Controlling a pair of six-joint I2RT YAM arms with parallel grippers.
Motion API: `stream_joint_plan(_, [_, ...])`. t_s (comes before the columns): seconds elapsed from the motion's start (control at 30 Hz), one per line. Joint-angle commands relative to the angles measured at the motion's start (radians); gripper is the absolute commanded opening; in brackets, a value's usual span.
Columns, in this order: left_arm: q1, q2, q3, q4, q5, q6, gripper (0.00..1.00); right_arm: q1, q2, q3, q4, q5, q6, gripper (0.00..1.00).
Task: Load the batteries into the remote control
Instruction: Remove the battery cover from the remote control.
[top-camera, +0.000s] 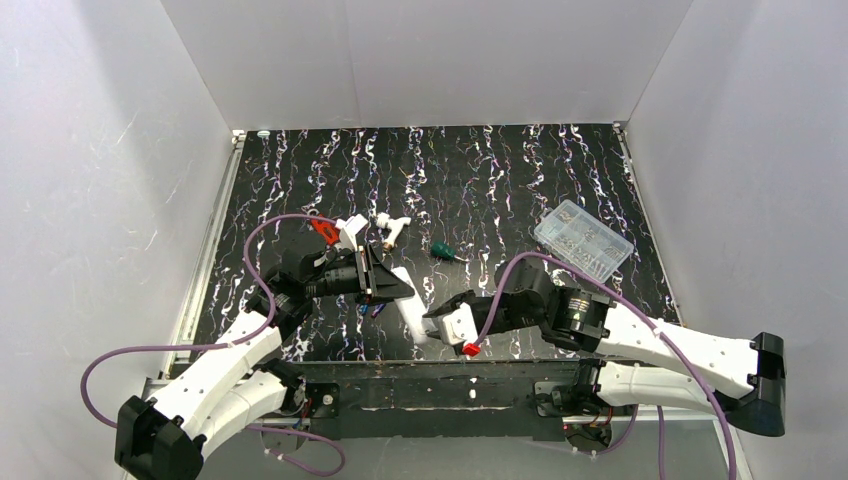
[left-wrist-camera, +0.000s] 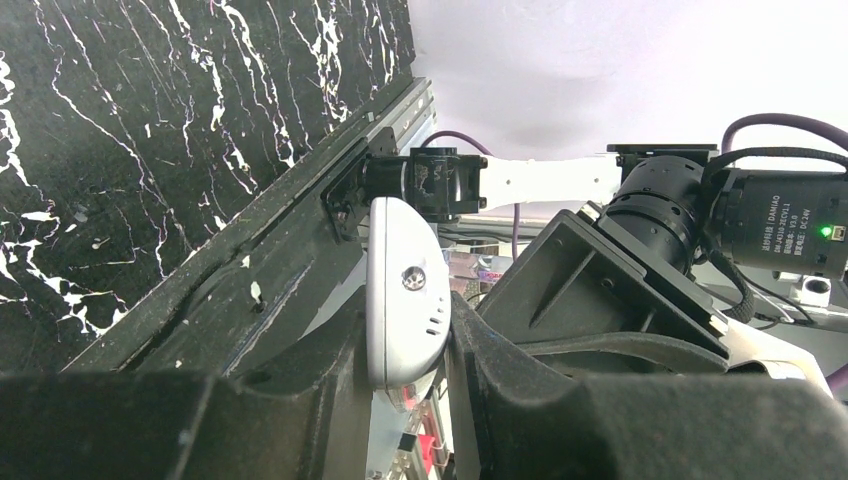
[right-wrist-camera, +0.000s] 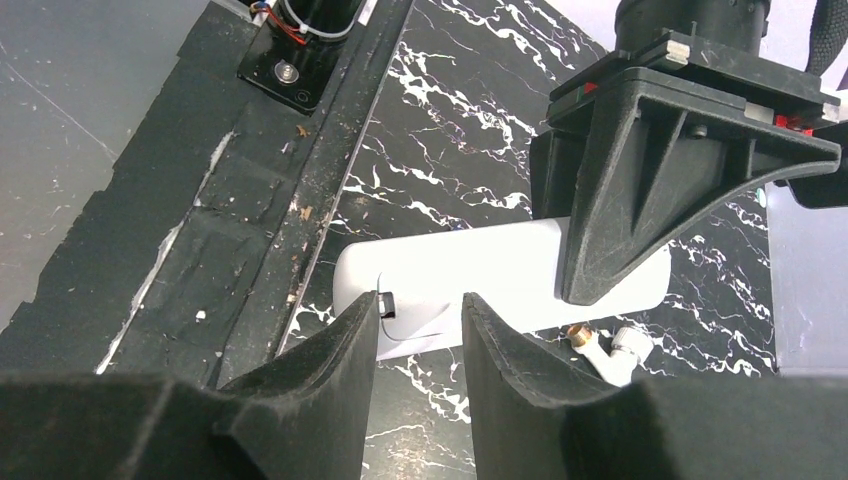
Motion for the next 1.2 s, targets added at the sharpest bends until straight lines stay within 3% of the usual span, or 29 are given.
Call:
stream_joint_plan(0.0, [-0.001, -0.005, 0.010, 0.038, 0.061, -0.005, 0.00, 0.001, -0.026, -0.010, 0.075, 0.037, -0.006, 0.43])
stream_joint_plan(1.17, [-0.001, -0.012, -0.020, 0.054, 0.041, -0.019, 0.00, 0.001, -0.078, -0.035, 0.025, -0.019, 0.039, 0.47])
